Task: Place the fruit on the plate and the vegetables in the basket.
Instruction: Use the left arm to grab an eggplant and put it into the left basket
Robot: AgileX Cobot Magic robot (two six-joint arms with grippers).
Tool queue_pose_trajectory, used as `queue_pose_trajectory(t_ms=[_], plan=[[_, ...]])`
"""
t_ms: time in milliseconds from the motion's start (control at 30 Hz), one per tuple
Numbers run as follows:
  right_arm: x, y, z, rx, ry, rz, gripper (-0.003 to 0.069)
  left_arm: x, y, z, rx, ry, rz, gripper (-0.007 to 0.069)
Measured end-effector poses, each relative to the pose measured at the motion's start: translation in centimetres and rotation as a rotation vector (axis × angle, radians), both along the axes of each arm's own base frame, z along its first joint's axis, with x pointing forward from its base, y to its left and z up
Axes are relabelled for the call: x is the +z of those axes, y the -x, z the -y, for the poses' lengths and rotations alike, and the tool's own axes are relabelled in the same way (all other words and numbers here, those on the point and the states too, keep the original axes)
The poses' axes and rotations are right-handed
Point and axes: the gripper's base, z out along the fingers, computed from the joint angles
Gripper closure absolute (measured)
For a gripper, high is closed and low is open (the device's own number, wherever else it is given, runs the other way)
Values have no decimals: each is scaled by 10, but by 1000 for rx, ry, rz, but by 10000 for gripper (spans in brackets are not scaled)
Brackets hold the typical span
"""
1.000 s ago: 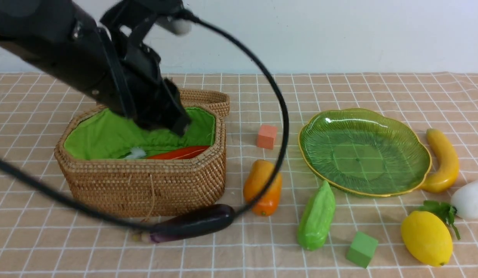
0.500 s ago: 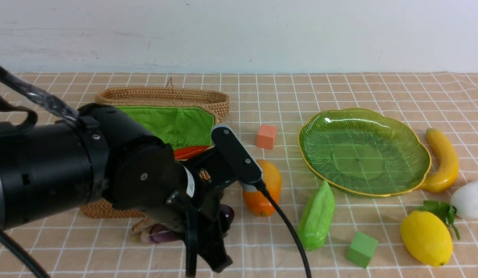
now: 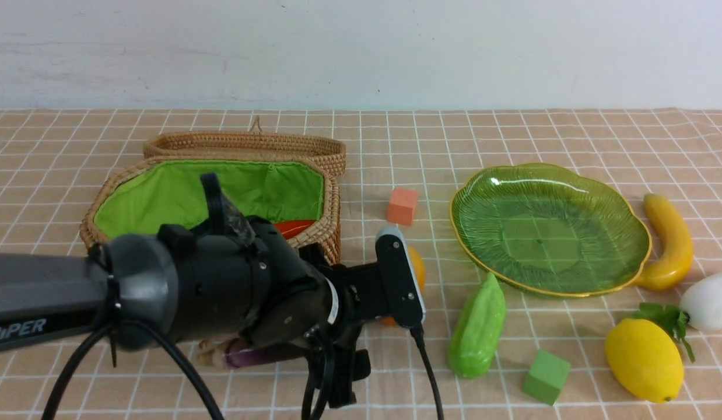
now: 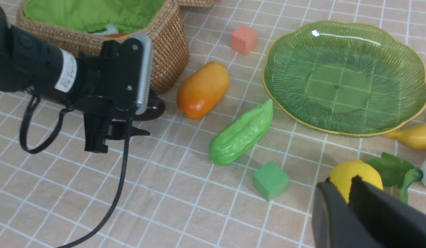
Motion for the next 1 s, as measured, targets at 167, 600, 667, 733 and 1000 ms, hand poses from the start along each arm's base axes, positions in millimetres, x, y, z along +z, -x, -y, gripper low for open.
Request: queue_pose_trajectory(t_ms=[167,600,667,733,1000], plan=[[0,1,-1,6,-11,-6,564,-5,-3,0,25,-12,11,82],[-1,2,-2,14,-16,-30,561,-13,17,7,104,-116,-58,124],[-1,2,-2,14,-15,-30,561,-8,26,15,71,-112,-49,142],[-1,2,-2,18,-9,-26,561,-4,33,21,49,-103,-40,154],[-2,2,-2,28,7,-20,561,2,38,16,69,-140,-50,151]])
